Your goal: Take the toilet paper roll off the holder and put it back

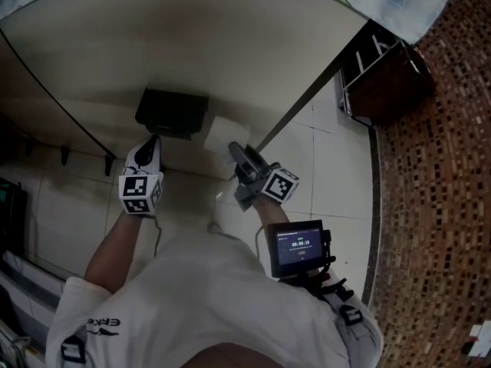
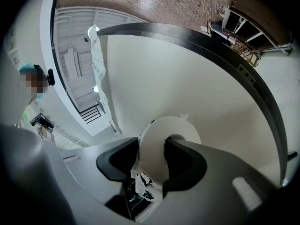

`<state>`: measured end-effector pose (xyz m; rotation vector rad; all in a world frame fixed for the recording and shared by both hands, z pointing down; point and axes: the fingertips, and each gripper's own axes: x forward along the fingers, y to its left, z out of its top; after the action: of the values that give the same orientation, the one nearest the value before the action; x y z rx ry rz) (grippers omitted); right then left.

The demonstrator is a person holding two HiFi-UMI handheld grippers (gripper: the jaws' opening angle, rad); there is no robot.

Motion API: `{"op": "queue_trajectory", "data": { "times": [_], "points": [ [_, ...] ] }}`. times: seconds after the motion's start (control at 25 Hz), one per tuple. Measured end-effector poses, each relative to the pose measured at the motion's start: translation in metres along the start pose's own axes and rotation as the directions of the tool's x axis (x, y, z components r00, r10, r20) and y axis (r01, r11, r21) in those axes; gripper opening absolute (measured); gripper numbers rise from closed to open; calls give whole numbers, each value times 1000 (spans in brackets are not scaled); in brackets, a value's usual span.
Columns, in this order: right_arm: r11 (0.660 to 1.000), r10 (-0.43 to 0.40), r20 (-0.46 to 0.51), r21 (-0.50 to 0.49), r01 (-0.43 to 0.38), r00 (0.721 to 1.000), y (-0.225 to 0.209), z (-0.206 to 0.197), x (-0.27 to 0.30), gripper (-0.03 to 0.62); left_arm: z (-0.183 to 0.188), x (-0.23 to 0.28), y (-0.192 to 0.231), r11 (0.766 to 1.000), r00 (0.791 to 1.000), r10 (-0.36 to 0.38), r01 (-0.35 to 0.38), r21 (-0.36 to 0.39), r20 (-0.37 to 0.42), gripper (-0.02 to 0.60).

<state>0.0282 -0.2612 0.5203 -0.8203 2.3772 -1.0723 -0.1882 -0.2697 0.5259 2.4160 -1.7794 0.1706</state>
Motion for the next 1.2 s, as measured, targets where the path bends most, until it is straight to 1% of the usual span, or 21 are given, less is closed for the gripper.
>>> {"op": "queue_trajectory", "data": {
  "times": [0.16, 0.32, 0.44, 0.52, 0.56, 0.6, 0.68, 0.72, 0.76, 0.84, 1.04, 1.2],
  "points": [
    [1000, -22, -15, 3, 22, 1000, -21, -6, 19, 189, -13, 20, 16, 1000, 1000, -7, 7, -11, -20, 2],
    [1000, -20, -18, 15, 20, 1000, -17, -6, 21, 187, -23, 21, 19, 1000, 999, -2, 2, -6, -50, 3],
    [1000, -24, -26, 18, 25, 999, -17, -8, 20, 187, -41, 22, 23, 1000, 995, -2, 2, 3, -100, 3],
    [1000, -29, -32, 8, 29, 999, -17, -10, 20, 187, -54, 23, 25, 1000, 990, -17, 18, 3, -141, 5],
    [1000, -31, -33, 3, 31, 999, -17, -11, 20, 187, -61, 25, 25, 999, 986, -35, 36, -1, -164, 16],
    [999, -33, -33, 6, 33, 999, -18, -12, 19, 187, -67, 27, 25, 998, 981, -59, 58, -7, -186, 55],
    [999, -38, -32, 14, 39, 999, -22, -13, 19, 187, -79, 34, 23, 994, 968, -108, 109, -10, -229, 154],
    [999, -41, -32, 17, 41, 999, -23, -12, 20, 187, -83, 39, 22, 991, 961, -128, 131, -5, -245, 194],
    [999, -44, -31, 19, 44, 999, -25, -12, 20, 187, -86, 44, 22, 989, 956, -143, 149, 3, -257, 220],
    [999, -50, -26, 17, 50, 998, -29, -12, 19, 187, -89, 52, 22, 984, 948, -167, 179, 20, -270, 233],
    [998, -62, -11, 11, 62, 998, -34, -11, 16, 187, -92, 60, 15, 964, 928, -231, 259, 58, -293, 234],
    [998, -68, -12, 8, 68, 998, -33, -10, 16, 187, -93, 64, 20, 963, 929, -215, 254, 95, -300, 252]
  ]
}}
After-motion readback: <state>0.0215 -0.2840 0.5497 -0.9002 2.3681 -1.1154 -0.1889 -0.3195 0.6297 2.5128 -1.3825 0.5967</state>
